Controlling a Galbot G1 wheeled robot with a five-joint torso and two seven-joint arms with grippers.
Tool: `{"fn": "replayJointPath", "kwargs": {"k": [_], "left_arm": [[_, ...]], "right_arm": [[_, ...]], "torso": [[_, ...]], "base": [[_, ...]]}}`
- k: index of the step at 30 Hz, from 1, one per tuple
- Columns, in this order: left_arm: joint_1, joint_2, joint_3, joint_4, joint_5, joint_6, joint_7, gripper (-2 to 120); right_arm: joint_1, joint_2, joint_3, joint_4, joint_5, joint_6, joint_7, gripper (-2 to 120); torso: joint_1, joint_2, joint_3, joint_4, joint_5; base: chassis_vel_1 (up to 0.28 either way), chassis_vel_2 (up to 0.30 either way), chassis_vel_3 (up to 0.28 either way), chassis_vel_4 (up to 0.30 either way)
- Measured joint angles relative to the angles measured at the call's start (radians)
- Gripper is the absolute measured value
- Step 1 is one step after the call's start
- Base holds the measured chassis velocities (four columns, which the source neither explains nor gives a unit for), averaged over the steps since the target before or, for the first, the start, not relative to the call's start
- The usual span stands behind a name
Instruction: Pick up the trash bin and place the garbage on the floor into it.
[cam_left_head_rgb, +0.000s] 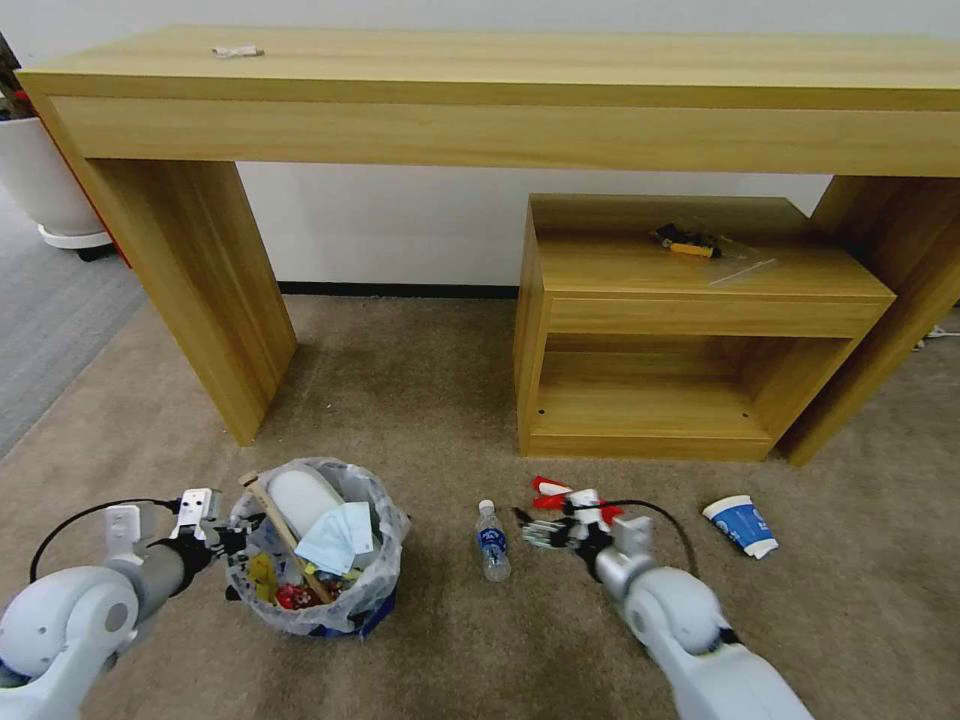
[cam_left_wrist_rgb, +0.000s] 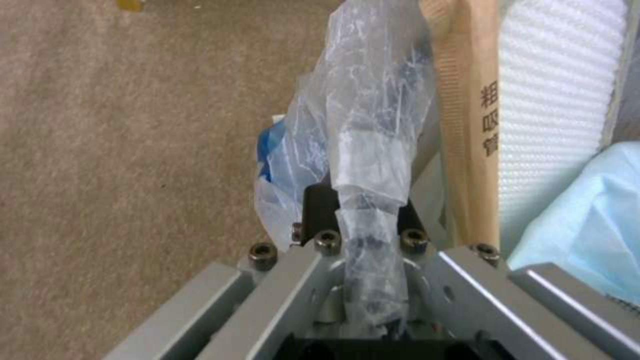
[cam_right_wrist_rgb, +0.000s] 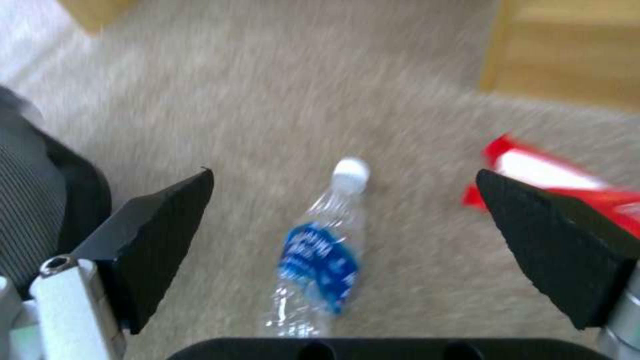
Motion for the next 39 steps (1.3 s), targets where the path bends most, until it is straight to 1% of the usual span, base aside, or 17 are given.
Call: {"fn": "replayJointPath", "kwargs": {"k": [3, 7, 11, 12, 15, 21, 23, 27, 28, 30, 31, 32, 33, 34, 37, 38, 39], "left_arm": [[0.000, -0.007, -0.004, 0.003, 0.000, 0.000, 0.001, 0], [-0.002, -0.012, -0.003, 0.001, 0.000, 0.000, 0.000, 0], [-0.005, -0.017, 0.002, -0.013, -0.002, 0.000, -0.009, 0], [-0.005, -0.017, 0.002, -0.013, -0.002, 0.000, -0.009, 0], [-0.003, -0.017, 0.003, -0.023, -0.007, 0.000, -0.011, 0], [-0.002, -0.015, 0.003, -0.030, -0.008, 0.000, -0.013, 0], [-0.002, -0.011, 0.006, -0.033, -0.010, 0.000, -0.015, 0], [-0.004, -0.008, 0.008, -0.035, -0.012, 0.000, -0.016, 0], [-0.006, -0.005, 0.011, -0.038, -0.013, 0.000, -0.017, 0], [-0.008, -0.003, 0.017, -0.044, -0.018, 0.000, -0.019, 0], [-0.008, -0.003, 0.017, -0.044, -0.018, 0.000, -0.019, 0], [-0.009, -0.002, 0.020, -0.045, -0.019, 0.000, -0.020, 0], [-0.009, -0.001, 0.023, -0.046, -0.019, 0.000, -0.021, 0], [-0.009, -0.001, 0.023, -0.046, -0.019, 0.000, -0.021, 0], [-0.009, 0.001, 0.031, -0.050, -0.019, 0.000, -0.021, 0], [-0.009, 0.001, 0.031, -0.050, -0.019, 0.000, -0.021, 0], [-0.010, 0.003, 0.034, -0.051, -0.019, 0.000, -0.021, 0]], "right_arm": [[0.056, 0.022, -0.067, -0.085, 0.015, -0.045, 0.042, 100], [0.091, 0.051, -0.103, -0.147, 0.030, -0.078, 0.085, 100], [0.166, 0.115, -0.154, -0.283, 0.085, -0.120, 0.140, 100], [0.166, 0.115, -0.154, -0.283, 0.085, -0.120, 0.140, 100], [0.214, 0.156, -0.161, -0.381, 0.120, -0.125, 0.177, 100], [0.243, 0.171, -0.154, -0.445, 0.134, -0.122, 0.151, 100], [0.253, 0.180, -0.150, -0.474, 0.157, -0.122, 0.139, 92], [0.258, 0.188, -0.144, -0.492, 0.163, -0.121, 0.133, 86], [0.263, 0.194, -0.137, -0.509, 0.163, -0.119, 0.124, 77], [0.267, 0.197, -0.129, -0.526, 0.156, -0.115, 0.112, 67], [0.267, 0.197, -0.129, -0.526, 0.156, -0.115, 0.112, 67], [0.267, 0.198, -0.127, -0.530, 0.151, -0.113, 0.110, 64], [0.267, 0.198, -0.125, -0.534, 0.145, -0.111, 0.109, 57], [0.267, 0.198, -0.125, -0.534, 0.145, -0.111, 0.109, 57], [0.266, 0.202, -0.118, -0.544, 0.124, -0.092, 0.106, 43], [0.266, 0.202, -0.118, -0.544, 0.124, -0.092, 0.106, 43], [0.265, 0.204, -0.115, -0.548, 0.116, -0.085, 0.105, 37]], "torso": [[0.000, 0.000, 0.000, -0.0005, 0.0001], [0.000, 0.000, 0.000, -0.0004, -0.0001], [0.000, 0.000, 0.000, -0.0001, 0.0001], [0.000, 0.000, 0.000, -0.0001, 0.0001], [0.000, 0.000, 0.000, -0.0001, 0.0001], [0.000, 0.000, 0.000, -0.0003, 0.0001], [0.000, 0.000, 0.000, -0.0003, 0.0001], [0.000, 0.000, 0.000, -0.0002, 0.0002], [0.000, 0.000, 0.000, -0.0002, 0.0001], [0.000, 0.000, 0.000, -0.0003, 0.0001], [0.000, 0.000, 0.000, -0.0003, 0.0001], [0.000, 0.000, 0.000, -0.0004, 0.0001], [0.000, 0.000, 0.000, -0.0003, 0.0001], [0.000, 0.000, 0.000, -0.0003, 0.0001], [0.000, 0.000, 0.000, -0.0004, 0.0001], [0.000, 0.000, 0.000, -0.0004, 0.0001], [0.000, 0.000, 0.000, -0.0004, 0.0000]], "base": [[0.000, 0.000, 0.000, 0.000], [0.000, 0.000, 0.000, 0.000], [0.000, 0.000, 0.000, 0.000], [0.000, 0.000, 0.000, 0.000], [0.000, 0.000, 0.000, 0.000], [0.000, 0.000, 0.000, 0.000], [0.000, 0.000, 0.000, 0.000], [0.000, 0.000, 0.000, 0.000], [0.000, 0.000, 0.000, 0.000], [0.000, 0.000, 0.000, 0.000], [0.000, 0.000, 0.000, 0.000], [0.000, 0.000, 0.000, 0.000], [0.000, 0.000, 0.000, 0.000], [0.000, 0.000, 0.000, 0.000], [0.000, 0.000, 0.000, 0.000], [0.000, 0.000, 0.000, 0.000], [0.000, 0.000, 0.000, 0.000]]}}
